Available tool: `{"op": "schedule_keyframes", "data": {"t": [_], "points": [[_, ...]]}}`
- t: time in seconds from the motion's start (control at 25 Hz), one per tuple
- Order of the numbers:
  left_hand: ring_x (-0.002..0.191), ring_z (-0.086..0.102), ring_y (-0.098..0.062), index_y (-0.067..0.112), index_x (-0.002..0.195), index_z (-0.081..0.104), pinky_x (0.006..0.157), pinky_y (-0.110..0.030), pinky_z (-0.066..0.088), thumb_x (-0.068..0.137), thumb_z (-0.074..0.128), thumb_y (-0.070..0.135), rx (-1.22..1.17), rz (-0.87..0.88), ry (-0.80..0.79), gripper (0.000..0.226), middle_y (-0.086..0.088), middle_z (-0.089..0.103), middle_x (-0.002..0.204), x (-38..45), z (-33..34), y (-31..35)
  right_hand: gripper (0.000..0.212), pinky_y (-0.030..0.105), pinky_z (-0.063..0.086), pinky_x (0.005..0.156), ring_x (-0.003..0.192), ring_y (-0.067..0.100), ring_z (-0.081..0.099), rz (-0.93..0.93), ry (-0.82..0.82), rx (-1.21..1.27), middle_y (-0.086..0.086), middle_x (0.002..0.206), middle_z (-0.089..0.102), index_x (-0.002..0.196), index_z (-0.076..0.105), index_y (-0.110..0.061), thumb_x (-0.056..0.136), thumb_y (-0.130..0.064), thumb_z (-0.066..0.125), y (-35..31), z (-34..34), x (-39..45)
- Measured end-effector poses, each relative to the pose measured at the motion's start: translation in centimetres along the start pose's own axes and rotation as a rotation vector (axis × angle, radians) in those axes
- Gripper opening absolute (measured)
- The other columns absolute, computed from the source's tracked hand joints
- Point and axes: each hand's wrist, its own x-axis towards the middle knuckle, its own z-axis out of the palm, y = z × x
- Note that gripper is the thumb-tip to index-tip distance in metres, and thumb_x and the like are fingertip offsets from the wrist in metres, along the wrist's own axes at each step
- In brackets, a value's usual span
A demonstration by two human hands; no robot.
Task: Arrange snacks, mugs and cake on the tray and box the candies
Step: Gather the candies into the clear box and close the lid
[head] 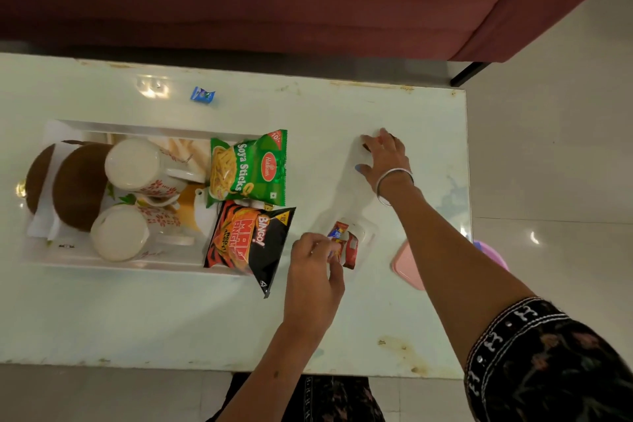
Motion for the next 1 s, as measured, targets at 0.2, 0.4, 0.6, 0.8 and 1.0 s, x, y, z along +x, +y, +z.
{"op": "schedule_keyframes", "data": {"t": [0.2,0.4,0.6,0.8,1.0], "points": [[0.134,0.032,-0.022,0.014,0.131,0.044,0.109,-0.034,0.034,0.085,0.056,0.014,0.089,-0.129,-0.143,0.047,-0.007,0.037,0.144,0.4,0.8,0.2,0.023,0.030,0.046,0.088,0.108,0.031,0.058,0.034,0.079,0.116,0.015,0.115,0.065,0.108,0.068,-0.007,0.087,-0.008,0.058,0.1,-0.5,-2.1],[0.131,0.037,-0.020,0.015,0.133,0.039,0.108,-0.033,0.037,0.088,0.052,0.014,0.083,-0.163,-0.149,0.046,-0.005,0.042,0.140,0.2,0.4,1.3,0.021,0.011,0.042,0.086,0.097,0.023,0.067,0.040,0.198,0.553,0.011,0.106,0.071,0.099,0.072,-0.007,0.078,-0.004,0.070,-1.6,-2.2,-9.5],[0.097,0.062,-0.018,0.014,0.112,0.059,0.084,-0.029,0.051,0.086,0.056,0.012,-0.077,-0.035,-0.046,0.026,-0.004,0.066,0.108,1.2,-3.0,3.3,0.038,-0.005,0.034,0.083,0.107,0.017,0.060,0.042,0.022,0.523,0.007,0.122,0.064,0.101,0.072,-0.008,0.075,0.015,0.056,-3.0,-0.3,-14.3],[0.083,0.063,-0.016,0.007,0.110,0.060,0.079,-0.028,0.055,0.085,0.055,0.006,-0.132,-0.071,0.042,0.025,-0.007,0.067,0.104,5.7,-7.5,2.3,0.044,0.039,0.045,0.102,0.118,0.028,0.054,0.152,0.218,0.457,0.008,0.135,0.053,0.113,0.065,-0.012,0.078,0.011,0.054,-2.7,0.3,-15.2],[0.073,0.059,-0.001,0.010,0.098,0.064,0.064,-0.007,0.050,0.083,0.057,0.005,-0.166,0.066,0.123,0.018,0.002,0.066,0.090,10.2,-11.3,1.0,0.044,0.036,0.046,0.088,0.103,0.030,0.061,0.367,0.186,0.363,0.015,0.125,0.058,0.124,0.056,-0.019,0.083,-0.003,0.058,-2.0,1.6,-15.1]]}}
